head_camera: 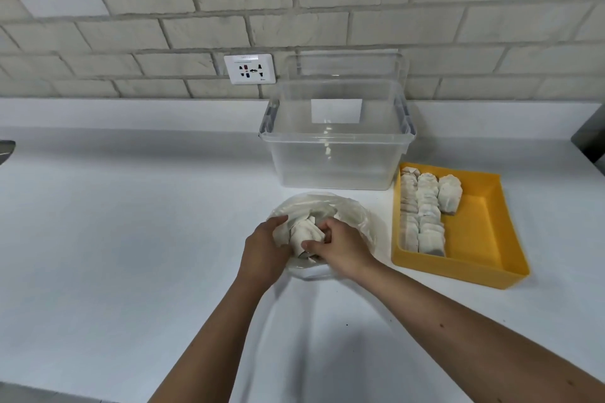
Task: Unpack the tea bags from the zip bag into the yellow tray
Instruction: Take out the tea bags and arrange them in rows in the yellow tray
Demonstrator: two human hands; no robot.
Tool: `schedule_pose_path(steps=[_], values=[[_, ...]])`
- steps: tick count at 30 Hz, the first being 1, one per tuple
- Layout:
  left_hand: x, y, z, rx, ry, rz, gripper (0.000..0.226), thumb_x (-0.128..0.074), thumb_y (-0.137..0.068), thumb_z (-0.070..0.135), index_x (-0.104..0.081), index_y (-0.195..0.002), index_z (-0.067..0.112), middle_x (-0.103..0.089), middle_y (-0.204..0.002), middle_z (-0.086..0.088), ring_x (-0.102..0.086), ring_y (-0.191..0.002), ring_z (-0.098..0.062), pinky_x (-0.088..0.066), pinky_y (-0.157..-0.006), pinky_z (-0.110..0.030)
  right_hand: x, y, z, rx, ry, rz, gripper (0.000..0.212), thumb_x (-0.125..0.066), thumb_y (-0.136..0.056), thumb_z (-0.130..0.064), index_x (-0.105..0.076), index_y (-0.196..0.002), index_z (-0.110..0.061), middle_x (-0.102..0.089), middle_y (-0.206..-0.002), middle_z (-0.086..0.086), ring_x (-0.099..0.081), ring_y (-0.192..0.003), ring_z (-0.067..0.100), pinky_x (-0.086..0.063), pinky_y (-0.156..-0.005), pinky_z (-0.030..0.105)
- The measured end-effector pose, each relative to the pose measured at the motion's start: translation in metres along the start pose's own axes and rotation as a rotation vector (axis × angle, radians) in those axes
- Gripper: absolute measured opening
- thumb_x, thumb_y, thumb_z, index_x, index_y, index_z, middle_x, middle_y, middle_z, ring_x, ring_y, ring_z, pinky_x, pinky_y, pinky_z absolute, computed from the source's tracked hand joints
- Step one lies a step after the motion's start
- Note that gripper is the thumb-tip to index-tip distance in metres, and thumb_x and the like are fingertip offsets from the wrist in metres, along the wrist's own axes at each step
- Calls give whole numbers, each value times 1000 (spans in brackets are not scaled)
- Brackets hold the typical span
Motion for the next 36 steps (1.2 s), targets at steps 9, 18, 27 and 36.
schedule_pose_path(steps=[9,18,27,36], values=[[-7,-6,10,-136,-86,-9,46,-75,-80,12,-67,-122,28,-53,-137,2,-53,-125,-17,-39,-91,-19,31,3,15,9,-90,67,23,-80,-77,-17,-63,-81,-32,-67,-82,-4,-67,-76,16,-56,-81,31],[-14,-3,19,-211,-332,7,45,-76,-82,30,-64,-125,31,-41,-148,5,-35,-135,-20,-41,-90,-30,27,7,-7,158,166,96,15,-78,-75,-43,-70,-82,-33,-45,-83,-13,-54,-79,9,-47,-73,29],[16,0,34,-326,-81,144,2,-72,-89,31,-73,-90,30,-60,-132,11,-52,-123,-10,-36,-91,-21,57,6,-34,292,10,132,7,-77,-81,-18,-72,-86,-19,-64,-83,-11,-55,-68,-1,-43,-69,14],[35,10,36,-216,189,202,7,-58,-99,23,-62,-97,18,-72,-83,11,-60,-68,8,-40,-63,-4,24,6,-9,213,208,73,28,-80,-76,-29,-73,-100,-16,-65,-98,-4,-60,-88,10,-45,-78,23]])
Point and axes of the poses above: each hand's wrist, its own y-axis away from the middle knuckle, its own x-axis out of the back of the hand, z = x × y, the point moved 10 cm from there along -y, towards the middle knuckle
